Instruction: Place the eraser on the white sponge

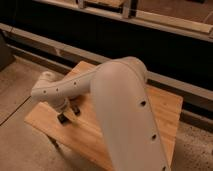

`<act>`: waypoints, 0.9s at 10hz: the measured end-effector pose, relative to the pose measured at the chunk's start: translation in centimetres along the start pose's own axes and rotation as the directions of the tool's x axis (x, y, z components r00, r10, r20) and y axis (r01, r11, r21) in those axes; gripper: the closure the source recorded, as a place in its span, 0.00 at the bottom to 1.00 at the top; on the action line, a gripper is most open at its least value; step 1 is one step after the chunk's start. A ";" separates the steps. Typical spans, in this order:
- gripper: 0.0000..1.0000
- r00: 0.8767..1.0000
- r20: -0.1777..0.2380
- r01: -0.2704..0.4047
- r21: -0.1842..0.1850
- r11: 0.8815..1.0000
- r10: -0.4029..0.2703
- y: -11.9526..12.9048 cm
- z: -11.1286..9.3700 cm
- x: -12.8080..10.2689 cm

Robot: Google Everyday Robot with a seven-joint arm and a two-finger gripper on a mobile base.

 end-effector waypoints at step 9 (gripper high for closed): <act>0.97 0.999 -0.025 0.030 -0.004 1.000 -0.030 -0.5 0.0 -0.2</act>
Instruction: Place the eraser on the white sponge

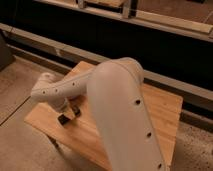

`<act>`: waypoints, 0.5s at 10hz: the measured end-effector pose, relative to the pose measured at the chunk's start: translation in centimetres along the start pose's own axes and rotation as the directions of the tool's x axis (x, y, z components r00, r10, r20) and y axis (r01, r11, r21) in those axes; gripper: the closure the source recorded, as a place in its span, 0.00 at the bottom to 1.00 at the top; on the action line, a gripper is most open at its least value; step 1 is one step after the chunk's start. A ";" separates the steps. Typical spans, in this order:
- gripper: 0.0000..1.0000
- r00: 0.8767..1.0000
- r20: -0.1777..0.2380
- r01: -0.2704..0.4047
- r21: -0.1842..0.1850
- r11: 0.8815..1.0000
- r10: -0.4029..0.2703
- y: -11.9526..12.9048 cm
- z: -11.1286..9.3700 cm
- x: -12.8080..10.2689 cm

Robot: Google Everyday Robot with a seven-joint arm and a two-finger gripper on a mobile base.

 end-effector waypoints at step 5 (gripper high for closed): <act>1.00 0.997 -0.075 -0.019 0.015 1.000 0.020 -0.5 -4.1 -0.2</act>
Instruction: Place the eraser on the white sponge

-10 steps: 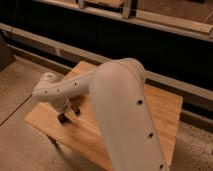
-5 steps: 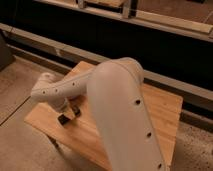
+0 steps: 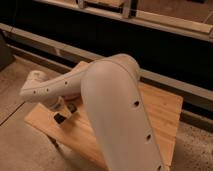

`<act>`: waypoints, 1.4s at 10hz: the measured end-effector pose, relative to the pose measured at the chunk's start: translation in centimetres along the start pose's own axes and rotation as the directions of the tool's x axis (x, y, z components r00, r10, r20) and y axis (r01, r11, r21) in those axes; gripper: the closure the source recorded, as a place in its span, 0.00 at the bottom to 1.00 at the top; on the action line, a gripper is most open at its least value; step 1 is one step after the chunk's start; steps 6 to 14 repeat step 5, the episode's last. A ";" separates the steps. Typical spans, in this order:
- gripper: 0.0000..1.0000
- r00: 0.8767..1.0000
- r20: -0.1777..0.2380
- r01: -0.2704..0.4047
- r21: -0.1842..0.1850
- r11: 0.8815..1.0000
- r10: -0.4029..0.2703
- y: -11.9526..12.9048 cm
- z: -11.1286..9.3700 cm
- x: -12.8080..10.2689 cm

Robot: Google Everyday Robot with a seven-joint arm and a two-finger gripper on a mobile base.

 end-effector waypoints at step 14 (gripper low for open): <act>1.00 0.975 -0.067 -0.211 0.050 0.976 0.214 1.3 -4.4 5.5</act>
